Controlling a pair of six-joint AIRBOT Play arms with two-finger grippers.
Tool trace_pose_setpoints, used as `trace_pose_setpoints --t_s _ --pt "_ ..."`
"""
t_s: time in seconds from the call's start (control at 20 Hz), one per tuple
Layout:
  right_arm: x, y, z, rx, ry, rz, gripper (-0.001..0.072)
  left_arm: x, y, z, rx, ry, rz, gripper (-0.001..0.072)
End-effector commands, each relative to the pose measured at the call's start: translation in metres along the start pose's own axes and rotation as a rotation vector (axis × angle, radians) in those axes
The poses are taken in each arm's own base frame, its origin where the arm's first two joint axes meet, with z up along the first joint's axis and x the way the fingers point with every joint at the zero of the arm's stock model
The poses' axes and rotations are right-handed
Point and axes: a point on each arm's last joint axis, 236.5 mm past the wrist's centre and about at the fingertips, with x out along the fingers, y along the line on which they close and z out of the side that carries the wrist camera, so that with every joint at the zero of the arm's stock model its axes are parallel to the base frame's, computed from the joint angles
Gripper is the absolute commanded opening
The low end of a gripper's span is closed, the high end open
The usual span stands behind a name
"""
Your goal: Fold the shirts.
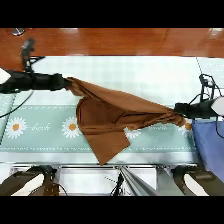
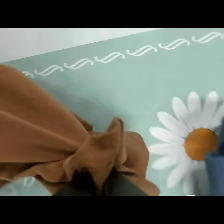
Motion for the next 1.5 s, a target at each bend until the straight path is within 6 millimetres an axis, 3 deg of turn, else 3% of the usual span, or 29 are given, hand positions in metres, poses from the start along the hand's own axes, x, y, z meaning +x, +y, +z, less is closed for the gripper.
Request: trace_pose_setpoints --t_s 0.0,0.15,0.25,0.35,0.4,0.45,0.55,0.65,0.75,0.85,1.05,1.4,1.45 --pt "0.030 0.002 0.016 0.059 0.100 0.055 0.0611 0.027 0.008 -0.024 -0.051 0.146 -0.004 0.0694" --pt "-0.005 -0.035 0.040 0.053 0.130 0.019 0.0620 -0.014 0.040 -0.027 -0.057 0.232 0.080 0.0704" --pt "-0.031 -0.080 0.046 0.132 0.088 -0.043 0.0620 -0.040 0.076 -0.042 -0.175 0.256 0.139 0.0704" --pt "-0.038 -0.114 0.031 0.261 0.037 -0.065 0.0620 -0.052 0.102 -0.076 -0.305 0.265 0.159 0.0704" --pt "-0.032 -0.120 0.016 0.327 0.021 -0.046 0.0620 -0.049 0.108 -0.102 -0.370 0.285 0.154 0.0704" --pt "-0.022 -0.115 0.002 0.388 0.008 0.000 0.0620 -0.040 0.105 -0.130 -0.449 0.304 0.114 0.0704" --pt "0.001 -0.087 -0.021 0.438 -0.011 0.129 0.0620 -0.014 0.081 -0.171 -0.559 0.325 -0.020 0.0704" --pt "0.015 -0.056 -0.039 0.460 0.002 0.257 0.0620 0.006 0.053 -0.199 -0.605 0.351 -0.145 0.0704" --pt "0.020 -0.039 -0.047 0.463 0.020 0.330 0.0620 0.023 0.043 -0.215 -0.612 0.347 -0.155 0.0704" --pt "0.018 -0.031 -0.045 0.434 0.010 0.366 0.0619 0.038 0.049 -0.220 -0.578 0.328 -0.102 0.0704" --pt "0.017 -0.029 -0.044 0.422 0.004 0.376 0.0620 0.057 0.040 -0.208 -0.584 0.273 -0.106 0.0703" --pt "0.018 -0.030 -0.043 0.424 0.001 0.374 0.0619 0.089 0.015 -0.202 -0.465 0.233 -0.077 0.0701" --pt "0.018 -0.031 -0.041 0.424 -0.006 0.370 0.0620 0.091 0.010 -0.203 -0.451 0.253 -0.087 0.0617"
